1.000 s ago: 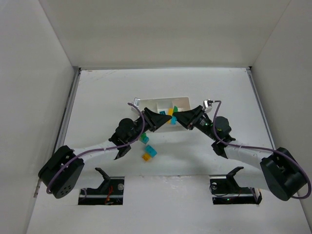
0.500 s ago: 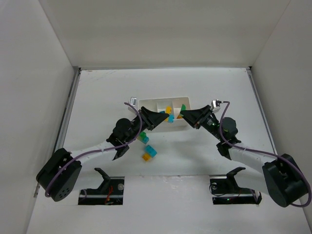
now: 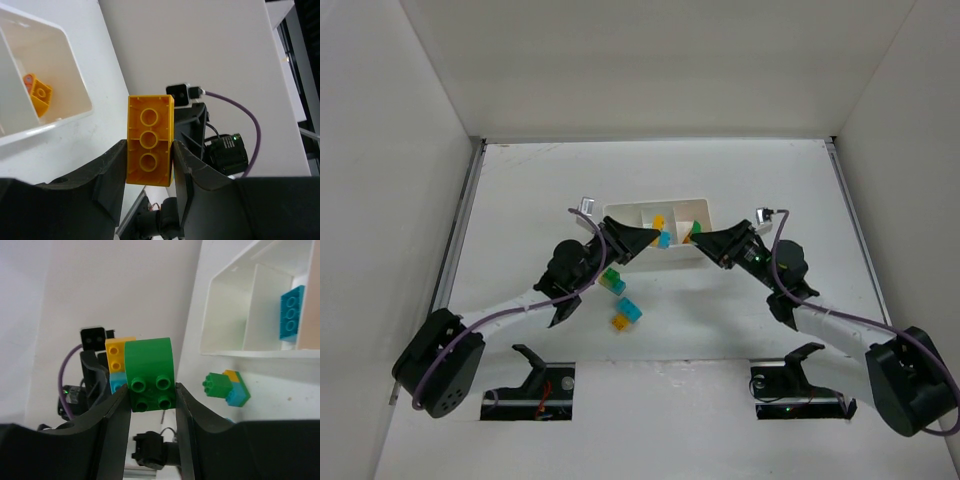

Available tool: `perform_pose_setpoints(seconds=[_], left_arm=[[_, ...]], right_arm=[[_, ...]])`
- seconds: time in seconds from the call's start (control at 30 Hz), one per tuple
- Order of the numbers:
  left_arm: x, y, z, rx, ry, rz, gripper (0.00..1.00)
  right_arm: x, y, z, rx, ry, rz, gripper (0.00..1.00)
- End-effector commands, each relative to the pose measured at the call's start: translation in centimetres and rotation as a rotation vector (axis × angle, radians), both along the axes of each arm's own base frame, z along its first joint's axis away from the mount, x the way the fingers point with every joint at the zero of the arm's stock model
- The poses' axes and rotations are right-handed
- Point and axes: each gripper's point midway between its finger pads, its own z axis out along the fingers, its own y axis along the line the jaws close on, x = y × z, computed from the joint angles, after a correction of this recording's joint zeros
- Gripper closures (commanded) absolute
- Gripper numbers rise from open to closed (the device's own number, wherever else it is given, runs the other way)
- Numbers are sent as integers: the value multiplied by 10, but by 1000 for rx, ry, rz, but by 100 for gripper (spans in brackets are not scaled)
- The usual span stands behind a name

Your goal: Sort the legos into containers by color

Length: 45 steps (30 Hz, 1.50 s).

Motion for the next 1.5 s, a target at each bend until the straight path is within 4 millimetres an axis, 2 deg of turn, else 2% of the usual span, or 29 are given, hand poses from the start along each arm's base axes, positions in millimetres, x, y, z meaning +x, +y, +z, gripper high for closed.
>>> perform_pose_setpoints(seconds=[0.0, 0.2, 0.37, 0.47, 0.6, 0.77, 0.9, 1.13, 1.47], left_arm=[[5, 19, 20, -11, -78, 48, 81], [15, 54, 18, 82, -90, 151, 81], [22, 85, 19, 150, -81, 264, 81], [25, 100, 7, 201, -43, 323, 81], [29, 123, -12, 259, 14, 395, 81], [30, 155, -30, 311, 74, 471, 81], [24, 184, -34, 340, 96, 553, 81], [17, 208, -52, 367, 154, 627, 81], [25, 247, -72, 455, 257, 746, 81]], right_arm=[[5, 2, 8, -108, -73, -25, 71], [15, 16, -1, -321, -71, -43, 71], [29, 53, 2, -467, -91, 2, 71], [43, 72, 2, -532, -107, 15, 71], [57, 89, -12, -594, -91, 43, 71], [54, 110, -17, -625, -127, 61, 71], [54, 119, -19, -639, -141, 74, 71], [47, 139, -23, -681, -200, 127, 71], [48, 139, -6, -708, -326, 122, 71]])
